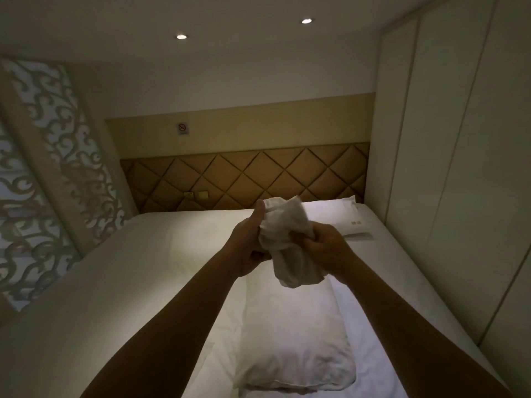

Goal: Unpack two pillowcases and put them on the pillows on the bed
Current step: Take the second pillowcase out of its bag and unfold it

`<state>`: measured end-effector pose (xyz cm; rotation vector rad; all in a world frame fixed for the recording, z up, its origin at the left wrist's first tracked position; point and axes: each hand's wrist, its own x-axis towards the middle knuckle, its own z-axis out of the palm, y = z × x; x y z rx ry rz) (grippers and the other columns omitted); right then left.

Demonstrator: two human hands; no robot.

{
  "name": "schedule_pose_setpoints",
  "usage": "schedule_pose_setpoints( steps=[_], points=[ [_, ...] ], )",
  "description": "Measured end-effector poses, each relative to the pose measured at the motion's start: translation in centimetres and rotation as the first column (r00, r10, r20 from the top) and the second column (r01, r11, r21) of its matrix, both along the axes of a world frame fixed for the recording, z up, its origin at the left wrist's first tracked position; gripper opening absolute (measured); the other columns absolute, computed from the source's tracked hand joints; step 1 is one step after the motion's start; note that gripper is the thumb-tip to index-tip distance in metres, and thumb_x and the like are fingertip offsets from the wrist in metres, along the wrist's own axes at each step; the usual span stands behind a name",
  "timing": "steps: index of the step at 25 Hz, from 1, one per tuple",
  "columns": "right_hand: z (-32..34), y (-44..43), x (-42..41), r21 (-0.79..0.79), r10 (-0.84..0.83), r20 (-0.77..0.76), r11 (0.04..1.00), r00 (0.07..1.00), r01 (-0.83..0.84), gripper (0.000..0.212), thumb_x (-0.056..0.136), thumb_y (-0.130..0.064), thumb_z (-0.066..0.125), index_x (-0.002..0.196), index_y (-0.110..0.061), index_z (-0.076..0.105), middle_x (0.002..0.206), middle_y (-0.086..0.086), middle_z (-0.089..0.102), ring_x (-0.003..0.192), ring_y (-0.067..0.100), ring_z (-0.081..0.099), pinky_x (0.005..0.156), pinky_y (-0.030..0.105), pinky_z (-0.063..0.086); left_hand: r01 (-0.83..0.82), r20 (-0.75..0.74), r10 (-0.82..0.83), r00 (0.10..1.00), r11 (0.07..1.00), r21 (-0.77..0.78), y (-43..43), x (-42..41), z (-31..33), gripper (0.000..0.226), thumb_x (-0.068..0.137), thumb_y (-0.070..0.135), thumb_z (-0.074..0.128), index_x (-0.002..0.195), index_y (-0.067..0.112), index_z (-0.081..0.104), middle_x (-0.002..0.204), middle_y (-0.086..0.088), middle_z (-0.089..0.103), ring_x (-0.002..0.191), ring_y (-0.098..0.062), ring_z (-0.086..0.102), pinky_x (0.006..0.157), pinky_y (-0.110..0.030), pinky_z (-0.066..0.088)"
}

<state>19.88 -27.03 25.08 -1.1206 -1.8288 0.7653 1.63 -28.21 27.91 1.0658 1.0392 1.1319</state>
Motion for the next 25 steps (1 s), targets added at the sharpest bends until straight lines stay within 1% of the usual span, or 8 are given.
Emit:
schedule_pose_setpoints(
  steps=[3,6,8,10,12,16,21,25],
  points=[
    [0.5,0.9,1.7,-0.306,-0.064,-0.287,0.952,0.956,-0.028,0.036,0.094,-0.047,0.055,0.11,-0.016,0.063,0.105,0.006,0.069,0.097,0.026,0.066,0.088,0.047,0.057,0.005,-0.141,0.002,0.99,0.999,0.049,0.8,-2.9,-0.2,0.06,0.081,0.06,0.066,0.12,0.014,0.065,0.11,-0.018,0.067,0.088,-0.038,0.062,0.069,-0.038,0.047],
    [0.5,1.8,1.6,-0.369,-0.201,-0.169,0.921,0.965,0.127,0.036,0.093,-0.05,0.057,0.11,-0.019,0.059,0.109,0.006,0.066,0.095,0.025,0.065,0.079,0.042,0.06,0.004,-0.032,-0.004,0.999,1.0,0.005,0.8,-3.9,0.6,0.036,0.093,0.038,0.057,0.118,0.014,0.068,0.122,-0.024,0.063,0.105,-0.037,0.061,0.091,-0.049,0.046],
    [0.6,1.9,0.6,-0.409,-0.302,-0.152,0.886,0.941,0.219,0.033,0.096,-0.048,0.055,0.111,-0.019,0.054,0.111,0.008,0.063,0.091,0.024,0.064,0.063,0.035,0.06,-0.028,-0.012,0.028,1.0,0.999,-0.029,0.8,-3.4,1.4,0.034,0.098,0.033,0.051,0.119,0.011,0.067,0.117,-0.024,0.064,0.103,-0.032,0.061,0.093,-0.045,0.049],
    [1.2,1.6,-0.2,-0.546,-0.295,-0.297,0.833,0.908,0.093,0.039,0.099,-0.053,0.045,0.116,-0.018,0.052,0.111,0.01,0.063,0.09,0.027,0.066,0.059,0.033,0.058,-0.133,-0.079,0.128,0.989,0.989,-0.065,0.9,-2.8,2.1,0.034,0.098,0.036,0.051,0.106,0.008,0.068,0.1,-0.018,0.064,0.09,-0.025,0.062,0.077,-0.034,0.053],
    [1.5,1.6,-0.4,-0.611,-0.232,-0.422,0.787,0.876,-0.087,0.044,0.097,-0.057,0.044,0.119,-0.019,0.051,0.112,0.011,0.063,0.094,0.032,0.068,0.069,0.04,0.06,-0.149,-0.113,0.141,0.984,0.986,-0.067,1.2,-2.6,2.7,0.034,0.1,0.037,0.048,0.094,0.009,0.066,0.087,-0.011,0.064,0.08,-0.019,0.061,0.066,-0.029,0.051],
    [1.1,1.8,-0.7,-0.503,-0.063,-0.392,0.85,0.918,-0.156,0.036,0.095,-0.041,0.06,0.12,-0.016,0.054,0.117,0.013,0.063,0.099,0.031,0.067,0.085,0.047,0.058,0.007,-0.13,-0.009,0.992,1.0,-0.013,1.3,-2.6,4.0,0.032,0.1,0.036,0.045,0.095,0.009,0.061,0.081,-0.01,0.058,0.073,-0.018,0.057,0.065,-0.03,0.048],
    [1.3,2.0,-1.7,-0.381,0.038,-0.198,0.918,0.979,-0.113,0.055,0.083,-0.037,0.075,0.128,-0.024,0.047,0.116,0.004,0.064,0.097,0.024,0.068,0.078,0.04,0.061,0.041,-0.254,-0.028,0.967,0.998,0.048,1.6,-2.6,7.3,0.042,0.092,0.032,0.059,0.123,0.006,0.054,0.108,-0.017,0.06,0.09,-0.027,0.063,0.068,-0.035,0.056],
    [1.6,1.9,-2.7,-0.314,0.065,-0.262,0.938,0.963,-0.148,0.063,0.084,-0.037,0.074,0.137,-0.025,0.041,0.119,0.005,0.063,0.101,0.024,0.066,0.075,0.038,0.062,-0.018,-0.302,0.068,0.951,0.986,0.163,1.7,-1.8,9.9,0.017,0.09,0.012,0.057,0.107,0.009,0.056,0.106,-0.014,0.057,0.088,-0.025,0.062,0.063,-0.027,0.055]
  ],
)
